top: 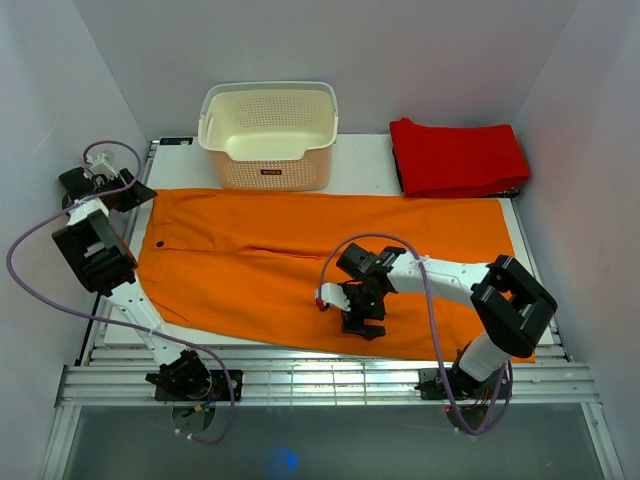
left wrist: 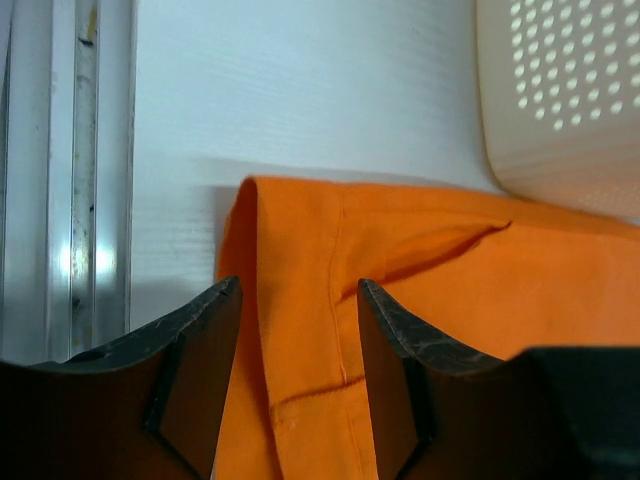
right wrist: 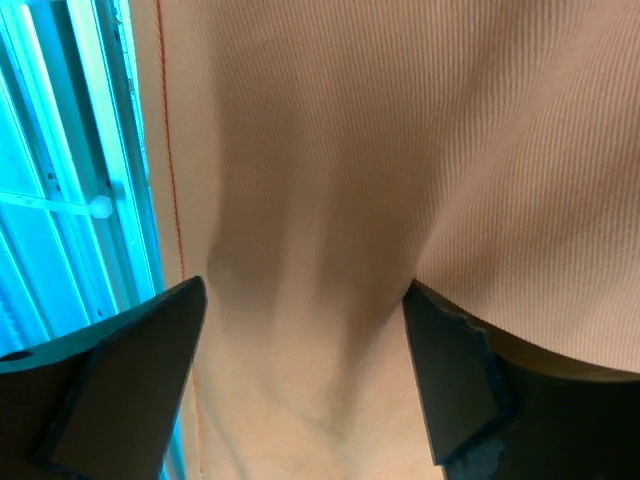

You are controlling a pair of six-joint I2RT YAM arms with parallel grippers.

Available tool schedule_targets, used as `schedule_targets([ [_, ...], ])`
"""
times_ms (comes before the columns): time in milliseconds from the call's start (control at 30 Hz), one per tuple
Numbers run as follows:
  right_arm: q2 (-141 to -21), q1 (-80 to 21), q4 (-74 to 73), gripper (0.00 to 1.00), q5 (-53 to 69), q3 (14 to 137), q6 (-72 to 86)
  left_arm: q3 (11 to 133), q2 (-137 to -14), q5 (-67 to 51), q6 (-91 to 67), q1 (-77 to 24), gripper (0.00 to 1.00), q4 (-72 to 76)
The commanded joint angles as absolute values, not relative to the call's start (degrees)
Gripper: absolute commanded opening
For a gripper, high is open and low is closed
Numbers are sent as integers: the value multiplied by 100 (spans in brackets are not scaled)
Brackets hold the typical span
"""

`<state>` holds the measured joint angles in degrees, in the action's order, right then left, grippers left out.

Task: Fold and stack the trousers
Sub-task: Flatten the trousers out

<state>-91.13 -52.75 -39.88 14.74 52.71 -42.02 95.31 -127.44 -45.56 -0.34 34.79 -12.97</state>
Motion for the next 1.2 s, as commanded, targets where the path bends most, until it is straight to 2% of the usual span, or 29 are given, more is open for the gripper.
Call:
schedule_targets([
  [0, -9125, -5081, -4560, 92, 1336, 5420, -3991, 9476, -11667, -4474, 1296, 3542, 60, -2257],
  [67, -8922, -4853, -4701, 98, 1388, 5676, -3929, 9343, -11331, -4430, 1904, 3542, 61, -2983],
  [167, -8666, -4159, -5070, 98, 1634, 6195, -3946, 9159, -10899, -4395, 2845, 3533, 61, -3898],
  [300, -8631, -2911, -5247, 98, 1819, 6626, -4130, 8588, -10425, -4579, 3611, 3437, 60, -4245],
  [567, -9666, -1417, -5151, 85, 1925, 7461, -4227, 7508, -10371, -3657, 3341, 2154, 54, -3455],
  [733, -10168, -1099, -4949, 76, 1855, 7743, -4289, 7041, -10415, -3087, 3296, 1890, 51, -3410],
  [867, -10493, -1055, -4825, 71, 1714, 7577, -4447, 6435, -10187, -2576, 3585, 1898, 45, -3419],
  [1000, -10538, -1055, -4694, 65, 1688, 7085, -4579, 5863, -9827, -2435, 4042, 1960, 40, -3778],
  [1167, -10188, -1072, -4658, 57, 1828, 5873, -4789, 5528, -9528, -2382, 4429, 2109, 38, -4130],
])
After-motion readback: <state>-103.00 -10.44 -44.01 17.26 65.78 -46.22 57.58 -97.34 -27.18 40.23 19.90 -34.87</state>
